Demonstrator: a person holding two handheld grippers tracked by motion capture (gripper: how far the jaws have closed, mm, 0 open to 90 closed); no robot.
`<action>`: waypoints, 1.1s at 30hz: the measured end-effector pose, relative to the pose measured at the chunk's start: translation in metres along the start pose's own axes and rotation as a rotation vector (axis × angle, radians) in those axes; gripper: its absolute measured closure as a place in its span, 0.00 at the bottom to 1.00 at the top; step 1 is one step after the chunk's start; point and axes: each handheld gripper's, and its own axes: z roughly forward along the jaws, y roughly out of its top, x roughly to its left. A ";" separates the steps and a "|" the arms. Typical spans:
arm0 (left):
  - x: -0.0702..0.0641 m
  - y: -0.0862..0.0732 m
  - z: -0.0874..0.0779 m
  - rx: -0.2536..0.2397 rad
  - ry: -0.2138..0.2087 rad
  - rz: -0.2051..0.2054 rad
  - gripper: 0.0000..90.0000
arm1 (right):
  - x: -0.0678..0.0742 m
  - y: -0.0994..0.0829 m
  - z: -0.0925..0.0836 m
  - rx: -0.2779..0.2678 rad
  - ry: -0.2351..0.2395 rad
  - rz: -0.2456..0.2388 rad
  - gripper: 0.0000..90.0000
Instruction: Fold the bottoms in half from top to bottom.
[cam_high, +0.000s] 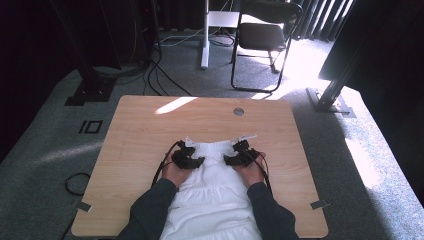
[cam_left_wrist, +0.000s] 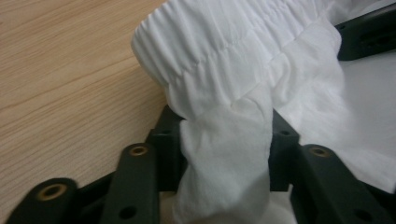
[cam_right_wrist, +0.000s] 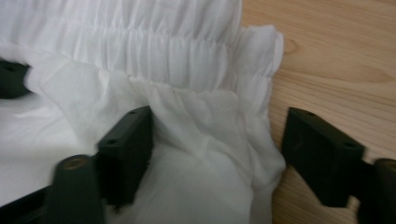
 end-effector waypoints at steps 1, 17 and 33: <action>0.001 0.000 -0.003 0.021 0.015 -0.022 0.54 | 0.002 0.000 0.000 0.008 -0.027 -0.020 0.36; -0.003 0.001 -0.005 0.058 -0.003 0.003 0.76 | 0.005 -0.002 -0.007 0.011 -0.014 0.045 0.82; 0.033 0.082 -0.051 -0.152 -0.035 0.051 0.94 | -0.029 0.053 -0.050 -0.187 0.080 0.040 0.91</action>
